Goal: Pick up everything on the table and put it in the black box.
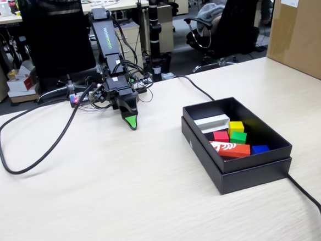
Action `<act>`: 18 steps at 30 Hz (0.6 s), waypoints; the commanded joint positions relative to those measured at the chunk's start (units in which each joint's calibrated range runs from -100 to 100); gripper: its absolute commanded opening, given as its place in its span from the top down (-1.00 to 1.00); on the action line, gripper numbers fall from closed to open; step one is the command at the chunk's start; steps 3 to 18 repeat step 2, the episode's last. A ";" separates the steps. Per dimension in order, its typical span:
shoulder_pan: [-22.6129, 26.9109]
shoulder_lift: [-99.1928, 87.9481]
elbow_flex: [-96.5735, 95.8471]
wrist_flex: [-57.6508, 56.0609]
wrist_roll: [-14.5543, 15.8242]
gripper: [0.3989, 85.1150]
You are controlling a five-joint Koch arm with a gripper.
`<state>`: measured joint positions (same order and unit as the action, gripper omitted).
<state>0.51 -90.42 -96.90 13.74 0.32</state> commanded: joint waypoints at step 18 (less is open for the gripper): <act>0.00 0.75 -0.02 -1.17 0.15 -0.13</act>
